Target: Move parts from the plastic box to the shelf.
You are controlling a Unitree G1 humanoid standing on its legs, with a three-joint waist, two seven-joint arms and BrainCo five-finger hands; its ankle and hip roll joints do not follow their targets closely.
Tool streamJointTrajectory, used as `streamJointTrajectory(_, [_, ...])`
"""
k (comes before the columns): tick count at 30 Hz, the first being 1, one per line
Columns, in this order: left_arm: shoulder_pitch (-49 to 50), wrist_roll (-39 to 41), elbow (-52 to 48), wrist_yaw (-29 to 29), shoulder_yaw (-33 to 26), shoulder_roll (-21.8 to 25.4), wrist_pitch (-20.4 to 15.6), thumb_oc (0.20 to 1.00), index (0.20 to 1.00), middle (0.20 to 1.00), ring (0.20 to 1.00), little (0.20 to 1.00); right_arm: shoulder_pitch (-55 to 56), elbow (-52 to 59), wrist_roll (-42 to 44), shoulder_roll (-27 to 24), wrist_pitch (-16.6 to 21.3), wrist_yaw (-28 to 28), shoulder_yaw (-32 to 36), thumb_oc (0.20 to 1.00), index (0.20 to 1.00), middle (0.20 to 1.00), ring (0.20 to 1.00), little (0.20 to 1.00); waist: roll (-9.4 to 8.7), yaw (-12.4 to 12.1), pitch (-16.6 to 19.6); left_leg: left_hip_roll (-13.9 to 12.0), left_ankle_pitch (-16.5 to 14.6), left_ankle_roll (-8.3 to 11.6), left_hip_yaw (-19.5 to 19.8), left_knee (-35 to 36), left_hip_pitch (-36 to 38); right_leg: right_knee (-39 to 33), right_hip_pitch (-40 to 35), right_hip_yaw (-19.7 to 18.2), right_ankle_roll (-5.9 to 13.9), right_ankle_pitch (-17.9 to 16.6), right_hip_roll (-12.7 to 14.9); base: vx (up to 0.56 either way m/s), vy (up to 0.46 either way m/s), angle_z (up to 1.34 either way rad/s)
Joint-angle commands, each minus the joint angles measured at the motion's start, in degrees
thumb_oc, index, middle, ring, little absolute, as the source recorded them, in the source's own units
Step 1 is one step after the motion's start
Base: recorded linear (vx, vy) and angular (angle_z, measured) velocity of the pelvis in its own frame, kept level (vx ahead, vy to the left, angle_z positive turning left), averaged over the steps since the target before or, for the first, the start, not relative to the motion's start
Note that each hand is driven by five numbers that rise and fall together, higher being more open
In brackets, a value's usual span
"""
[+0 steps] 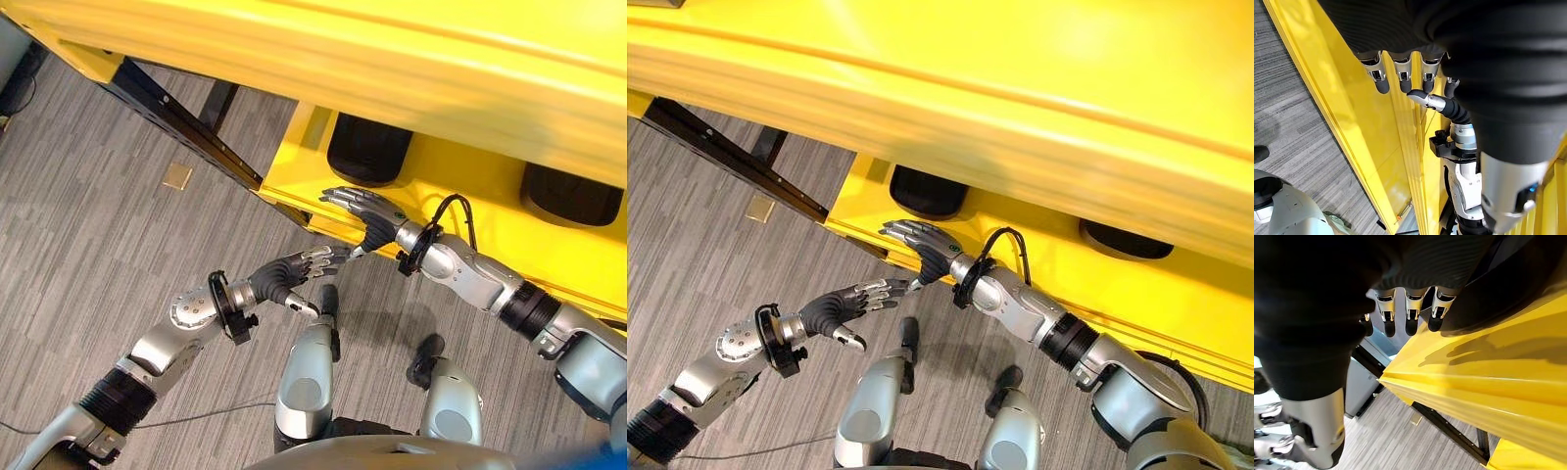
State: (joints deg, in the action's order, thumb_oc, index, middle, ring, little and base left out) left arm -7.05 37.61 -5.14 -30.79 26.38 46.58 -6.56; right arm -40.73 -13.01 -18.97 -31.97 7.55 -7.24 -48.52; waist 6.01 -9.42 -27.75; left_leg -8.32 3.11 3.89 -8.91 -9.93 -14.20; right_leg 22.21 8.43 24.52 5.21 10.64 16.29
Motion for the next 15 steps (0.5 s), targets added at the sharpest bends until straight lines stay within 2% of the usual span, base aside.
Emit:
streamJointTrajectory(1, [-0.41,2.00,-6.40,-1.74,5.52,-2.63,-2.59,1.000,1.000,1.000,1.000,1.000,-7.01,-1.84,-1.96,3.55,-1.24,-4.31,-0.07,1.000,1.000,1.000,1.000,1.000,0.22,-0.79,-0.18,-3.13,-0.09,-0.27,-2.24,-1.72,0.66,5.76,1.91,-1.43,0.33,-0.24,1.18,0.01,0.011,0.03])
streamJointTrajectory(5, [-1.09,1.18,-6.70,-1.62,6.03,-2.97,-1.68,1.000,1.000,1.000,1.000,1.000,-8.44,-3.86,-1.98,3.83,-2.96,-4.00,0.44,1.000,1.000,1.000,1.000,1.000,0.44,-1.05,-0.56,-2.92,-0.24,-0.48,-1.96,-2.28,0.27,6.86,2.60,-1.44,0.20,-0.09,1.61,0.01,0.001,0.01])
streamJointTrajectory(7, [-1.04,-0.44,-6.32,0.98,5.86,-2.91,-0.61,1.000,1.000,1.000,1.000,1.000,-9.59,-5.22,-1.53,3.55,-3.52,-4.03,0.62,1.000,1.000,1.000,1.000,1.000,0.50,-1.38,-0.83,-2.85,-0.18,-0.54,-1.95,-2.30,0.04,7.04,3.00,-1.51,0.46,-0.24,1.86,0.02,-0.004,0.01])
streamJointTrajectory(13, [-1.74,-1.99,-5.59,1.37,6.28,-3.34,-0.05,1.000,1.000,1.000,1.000,1.000,-11.86,-5.68,-1.16,3.85,-5.81,-3.95,1.00,1.000,1.000,1.000,1.000,1.000,0.39,-1.94,-1.30,-3.06,0.01,-0.57,-1.77,-2.47,-0.66,7.86,3.58,-1.50,0.25,0.10,1.82,0.00,-0.004,0.01])
streamJointTrajectory(15, [-1.68,-3.14,-5.84,3.29,6.28,-3.20,1.24,1.000,1.000,1.000,1.000,1.000,-12.48,-6.37,-0.18,3.74,-6.43,-4.65,1.18,1.000,1.000,1.000,1.000,1.000,0.43,-2.19,-1.38,-2.97,0.02,-0.58,-1.52,-2.72,-0.79,8.23,3.51,-1.45,0.16,0.33,1.80,0.00,0.000,0.00])
